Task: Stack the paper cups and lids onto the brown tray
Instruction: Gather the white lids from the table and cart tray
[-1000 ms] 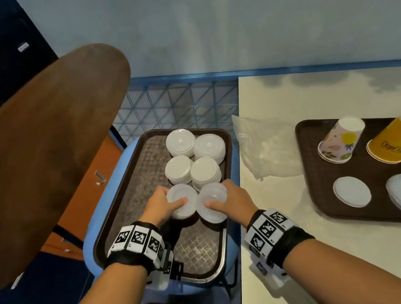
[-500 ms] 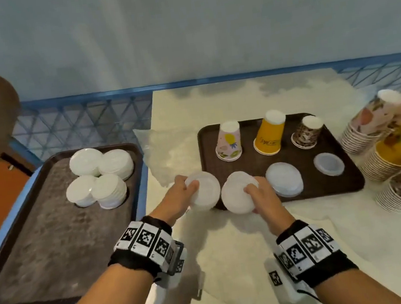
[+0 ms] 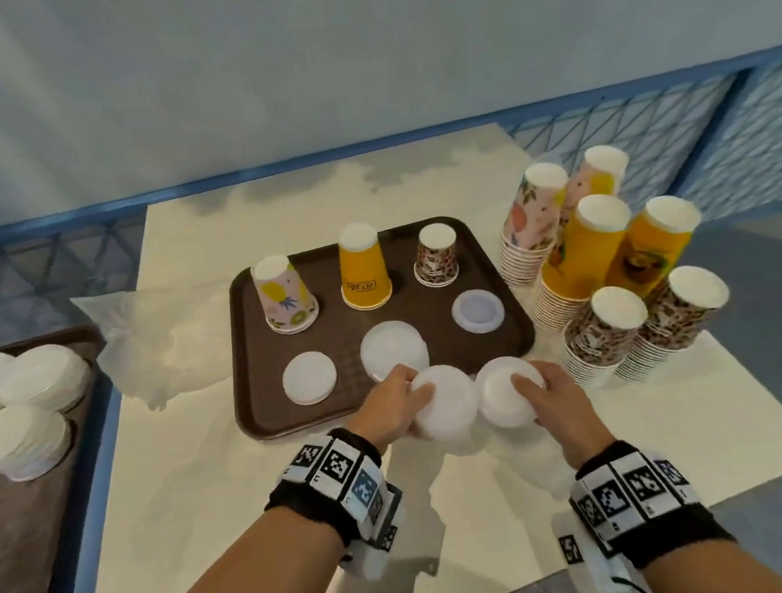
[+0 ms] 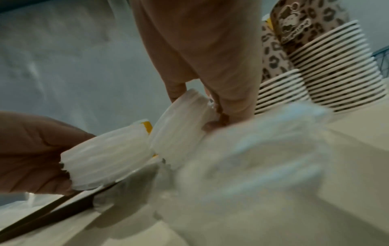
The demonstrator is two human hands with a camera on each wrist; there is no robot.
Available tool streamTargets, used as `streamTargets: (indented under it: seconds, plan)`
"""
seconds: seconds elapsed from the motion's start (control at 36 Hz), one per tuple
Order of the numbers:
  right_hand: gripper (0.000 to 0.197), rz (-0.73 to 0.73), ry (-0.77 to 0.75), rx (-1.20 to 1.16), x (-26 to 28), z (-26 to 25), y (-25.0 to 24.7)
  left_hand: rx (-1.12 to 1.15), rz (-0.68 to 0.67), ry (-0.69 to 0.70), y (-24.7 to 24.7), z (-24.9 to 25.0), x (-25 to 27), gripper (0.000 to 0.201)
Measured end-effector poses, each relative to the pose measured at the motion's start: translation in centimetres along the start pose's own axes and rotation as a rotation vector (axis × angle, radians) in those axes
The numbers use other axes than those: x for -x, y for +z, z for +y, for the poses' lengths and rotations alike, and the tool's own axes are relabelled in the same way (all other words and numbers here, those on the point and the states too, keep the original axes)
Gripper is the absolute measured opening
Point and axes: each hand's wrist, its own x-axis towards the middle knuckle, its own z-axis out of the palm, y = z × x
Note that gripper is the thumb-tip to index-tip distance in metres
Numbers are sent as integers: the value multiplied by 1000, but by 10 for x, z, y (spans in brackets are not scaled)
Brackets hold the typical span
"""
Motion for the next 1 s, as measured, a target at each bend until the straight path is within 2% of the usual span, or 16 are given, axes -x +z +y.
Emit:
streamTargets:
  seconds: [0.17,0.28,0.5,0.67,0.83,1.0]
  plan:
    - [44,-24,-58,119,-20,20,-12,-32,30,-61,26,-4,-11,31]
    - [35,-25,-81,172,-30,28,-12,-39,62,-68,32,-7,-15,33]
    - [36,12,-91,254,-37,32,-8,-146,126,-105,34,-17,-17,22]
    - [31,63,-217,281,-34,28,-6,-281,167,-94,35,-10,-14,32]
    - [34,105,-341,292,-26,24,-1,-588,256,13,32,-7,-13,37]
    - [41,218,-439,295,-15,6,5,-541,333,151,22,-5,-3,34]
